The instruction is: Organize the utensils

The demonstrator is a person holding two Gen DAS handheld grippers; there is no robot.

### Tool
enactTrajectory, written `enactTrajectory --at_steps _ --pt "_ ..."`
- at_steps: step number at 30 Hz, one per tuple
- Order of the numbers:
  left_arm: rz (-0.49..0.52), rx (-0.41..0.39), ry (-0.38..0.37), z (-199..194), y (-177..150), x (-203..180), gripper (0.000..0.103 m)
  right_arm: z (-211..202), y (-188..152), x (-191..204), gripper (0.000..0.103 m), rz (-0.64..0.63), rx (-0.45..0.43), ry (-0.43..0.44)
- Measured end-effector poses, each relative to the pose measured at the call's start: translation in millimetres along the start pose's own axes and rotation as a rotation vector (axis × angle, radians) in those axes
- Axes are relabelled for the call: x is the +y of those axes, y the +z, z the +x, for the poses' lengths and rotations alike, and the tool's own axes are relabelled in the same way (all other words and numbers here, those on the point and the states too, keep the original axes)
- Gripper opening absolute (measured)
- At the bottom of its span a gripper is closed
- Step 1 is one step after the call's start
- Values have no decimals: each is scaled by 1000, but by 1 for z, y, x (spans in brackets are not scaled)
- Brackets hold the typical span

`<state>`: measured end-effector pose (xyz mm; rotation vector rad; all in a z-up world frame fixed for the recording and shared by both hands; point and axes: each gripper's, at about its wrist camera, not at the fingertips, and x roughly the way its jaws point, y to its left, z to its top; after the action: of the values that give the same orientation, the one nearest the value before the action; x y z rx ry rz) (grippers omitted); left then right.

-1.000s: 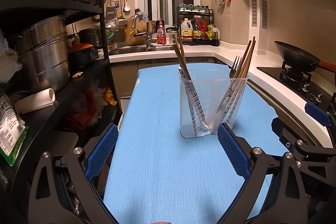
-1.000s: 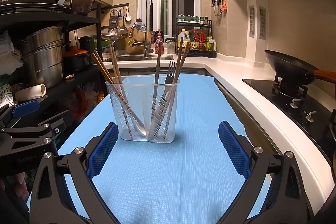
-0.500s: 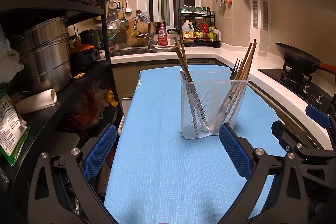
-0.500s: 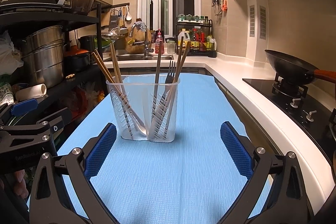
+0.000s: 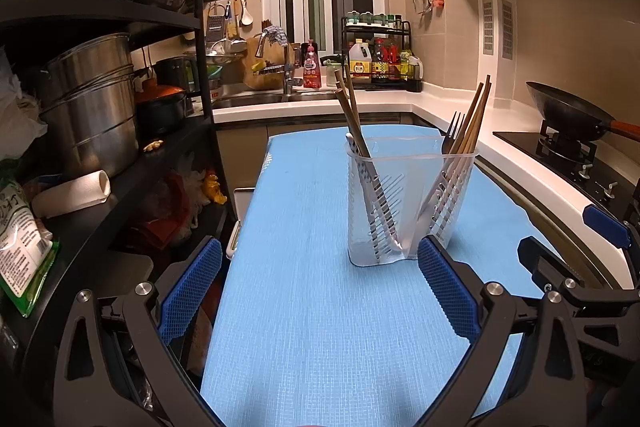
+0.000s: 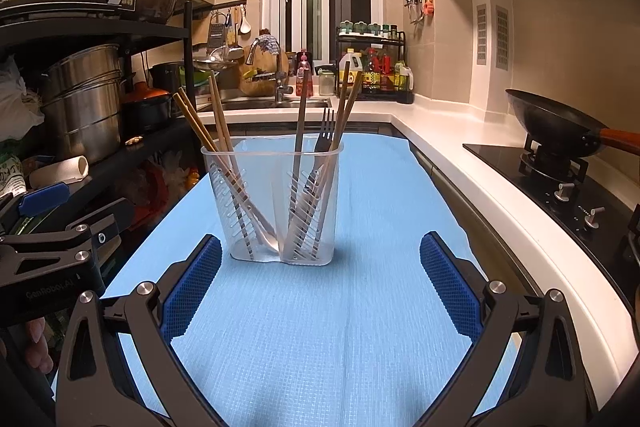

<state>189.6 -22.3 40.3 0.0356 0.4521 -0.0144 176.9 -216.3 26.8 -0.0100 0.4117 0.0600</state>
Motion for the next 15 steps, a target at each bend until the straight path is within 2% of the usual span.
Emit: enactTrajectory --at_steps 15 --pt "2 -4 3 0 0 -2 95 2 0 -2 98 -1 4 1"
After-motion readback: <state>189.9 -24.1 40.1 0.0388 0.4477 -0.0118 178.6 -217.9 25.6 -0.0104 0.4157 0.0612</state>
